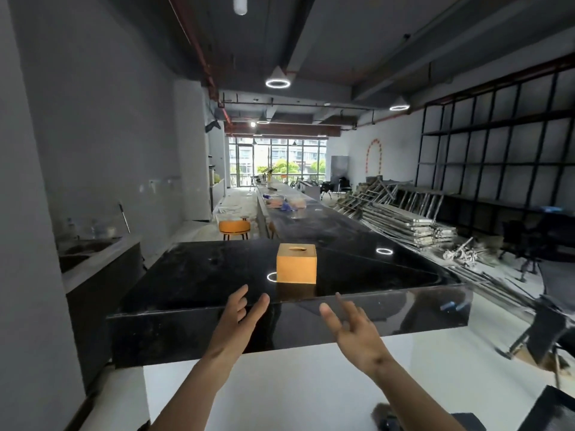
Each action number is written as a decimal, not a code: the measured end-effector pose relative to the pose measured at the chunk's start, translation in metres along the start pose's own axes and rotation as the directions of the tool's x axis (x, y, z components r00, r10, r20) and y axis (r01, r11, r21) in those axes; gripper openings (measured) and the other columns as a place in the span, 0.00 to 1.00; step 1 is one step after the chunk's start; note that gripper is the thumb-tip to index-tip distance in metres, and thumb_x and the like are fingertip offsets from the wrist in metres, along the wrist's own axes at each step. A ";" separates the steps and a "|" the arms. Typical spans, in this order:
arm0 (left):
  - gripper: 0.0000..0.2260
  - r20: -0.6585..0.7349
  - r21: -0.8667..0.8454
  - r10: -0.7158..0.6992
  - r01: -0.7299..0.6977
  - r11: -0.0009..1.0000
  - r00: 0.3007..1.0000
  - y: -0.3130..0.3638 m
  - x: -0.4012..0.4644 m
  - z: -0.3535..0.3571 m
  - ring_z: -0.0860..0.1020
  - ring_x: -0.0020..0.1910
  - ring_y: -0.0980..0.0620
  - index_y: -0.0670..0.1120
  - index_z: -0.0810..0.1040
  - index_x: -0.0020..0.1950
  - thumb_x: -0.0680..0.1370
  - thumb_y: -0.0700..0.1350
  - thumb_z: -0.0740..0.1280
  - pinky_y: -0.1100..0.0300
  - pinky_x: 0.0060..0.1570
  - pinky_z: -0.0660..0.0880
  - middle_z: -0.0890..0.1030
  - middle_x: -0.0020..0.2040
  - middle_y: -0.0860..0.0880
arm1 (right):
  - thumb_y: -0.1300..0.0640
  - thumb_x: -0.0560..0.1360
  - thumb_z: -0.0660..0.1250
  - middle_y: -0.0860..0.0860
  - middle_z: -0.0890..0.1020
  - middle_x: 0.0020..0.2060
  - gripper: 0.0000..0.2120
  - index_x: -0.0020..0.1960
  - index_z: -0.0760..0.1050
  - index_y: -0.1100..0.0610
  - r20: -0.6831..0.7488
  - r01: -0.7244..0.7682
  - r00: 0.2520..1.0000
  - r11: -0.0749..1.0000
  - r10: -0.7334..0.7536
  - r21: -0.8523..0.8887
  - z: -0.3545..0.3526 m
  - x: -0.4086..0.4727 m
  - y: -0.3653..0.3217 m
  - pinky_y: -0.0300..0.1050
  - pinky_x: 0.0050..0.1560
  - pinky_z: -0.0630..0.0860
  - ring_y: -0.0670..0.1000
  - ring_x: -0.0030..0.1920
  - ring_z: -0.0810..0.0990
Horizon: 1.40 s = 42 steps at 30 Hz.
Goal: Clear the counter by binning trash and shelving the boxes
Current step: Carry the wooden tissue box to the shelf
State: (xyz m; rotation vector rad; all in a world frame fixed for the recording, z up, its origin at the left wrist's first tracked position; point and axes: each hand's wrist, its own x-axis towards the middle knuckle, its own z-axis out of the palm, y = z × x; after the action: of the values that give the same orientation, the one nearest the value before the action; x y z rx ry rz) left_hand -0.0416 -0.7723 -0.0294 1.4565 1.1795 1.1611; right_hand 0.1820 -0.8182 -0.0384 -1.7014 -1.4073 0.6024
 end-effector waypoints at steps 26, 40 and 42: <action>0.31 -0.023 -0.055 -0.249 0.247 0.967 0.968 -0.018 0.287 0.074 0.74 0.63 0.46 0.52 0.65 0.77 0.76 0.54 0.71 0.48 0.63 0.71 0.75 0.67 0.47 | 0.35 0.74 0.66 0.53 0.77 0.64 0.34 0.75 0.64 0.48 -0.011 -0.159 0.986 0.963 0.165 0.218 0.044 0.295 0.013 0.57 0.62 0.77 0.56 0.62 0.77; 0.19 -0.283 -0.060 -0.267 0.261 0.963 0.921 -0.013 0.226 0.049 0.78 0.56 0.49 0.56 0.76 0.64 0.74 0.52 0.73 0.52 0.54 0.76 0.79 0.59 0.51 | 0.44 0.77 0.66 0.46 0.76 0.48 0.22 0.68 0.71 0.50 0.080 -0.004 0.997 0.992 -0.006 0.128 0.067 0.265 -0.013 0.47 0.46 0.78 0.49 0.47 0.77; 0.17 -0.351 -0.073 -0.262 0.253 0.965 0.899 -0.013 0.207 0.028 0.77 0.53 0.51 0.57 0.77 0.62 0.74 0.53 0.73 0.56 0.46 0.74 0.79 0.57 0.52 | 0.46 0.77 0.66 0.45 0.76 0.47 0.21 0.68 0.71 0.49 0.114 0.030 0.992 0.991 -0.045 0.134 0.083 0.251 -0.027 0.45 0.45 0.74 0.48 0.46 0.76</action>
State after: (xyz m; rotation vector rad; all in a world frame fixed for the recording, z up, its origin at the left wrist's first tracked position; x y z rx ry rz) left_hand 0.0058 -0.5684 -0.0206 1.0522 1.5496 1.2801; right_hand 0.1665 -0.5535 -0.0261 -1.5531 -1.4444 0.7676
